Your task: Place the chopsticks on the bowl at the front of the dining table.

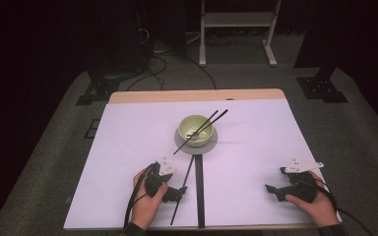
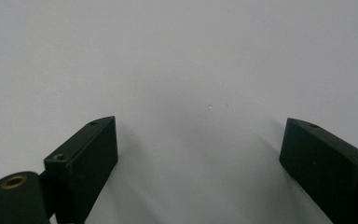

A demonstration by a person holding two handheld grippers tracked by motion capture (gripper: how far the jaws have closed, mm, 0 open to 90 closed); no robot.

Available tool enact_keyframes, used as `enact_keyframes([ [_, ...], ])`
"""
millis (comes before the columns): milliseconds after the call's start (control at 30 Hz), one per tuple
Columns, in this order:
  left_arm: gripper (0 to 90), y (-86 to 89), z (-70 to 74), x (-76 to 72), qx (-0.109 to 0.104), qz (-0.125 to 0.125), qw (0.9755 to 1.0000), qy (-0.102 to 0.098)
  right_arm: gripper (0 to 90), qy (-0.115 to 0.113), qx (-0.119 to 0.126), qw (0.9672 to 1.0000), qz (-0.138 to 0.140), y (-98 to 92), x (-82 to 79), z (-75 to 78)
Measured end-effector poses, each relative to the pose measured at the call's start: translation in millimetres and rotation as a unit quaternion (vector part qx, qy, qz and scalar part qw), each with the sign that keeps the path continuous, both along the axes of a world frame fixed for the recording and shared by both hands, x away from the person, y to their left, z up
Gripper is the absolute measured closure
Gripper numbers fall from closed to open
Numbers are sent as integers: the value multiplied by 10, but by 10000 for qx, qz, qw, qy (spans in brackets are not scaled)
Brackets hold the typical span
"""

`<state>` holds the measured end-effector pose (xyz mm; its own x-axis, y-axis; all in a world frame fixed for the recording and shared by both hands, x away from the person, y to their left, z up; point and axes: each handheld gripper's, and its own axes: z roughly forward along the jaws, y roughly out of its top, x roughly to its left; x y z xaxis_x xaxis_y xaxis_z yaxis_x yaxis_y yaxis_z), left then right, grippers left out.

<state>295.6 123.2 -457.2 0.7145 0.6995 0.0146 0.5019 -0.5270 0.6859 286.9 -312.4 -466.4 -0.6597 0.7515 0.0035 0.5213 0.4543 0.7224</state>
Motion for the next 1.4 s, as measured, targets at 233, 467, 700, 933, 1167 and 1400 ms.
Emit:
enact_keyframes([
  [233, 90, 49, -2, 17, -4, 47, 10000, -10, 99, 1, 2, 10000, 1, 0, 1, 0],
  [467, 90, 115, -2, 39, -1, 118, 9999, -22, 99, 2, 3, 10000, -1, 0, 1, 0],
  [700, 90, 192, -3, 66, 1, 217, 9998, -34, 99, 4, 4, 10000, 0, 0, 1, 0],
  [933, 90, 295, -1, 99, -7, 336, 9994, -39, 99, 4, 5, 10000, 0, 0, 1, 0],
  [1167, 90, 394, 1, 131, -7, 437, 9990, -36, 100, 6, 6, 10000, -1, 0, 1, 0],
  [1400, 90, 483, 6, 155, 11, 515, 9987, -30, 100, 5, 4, 10000, 0, 0, 1, 0],
])
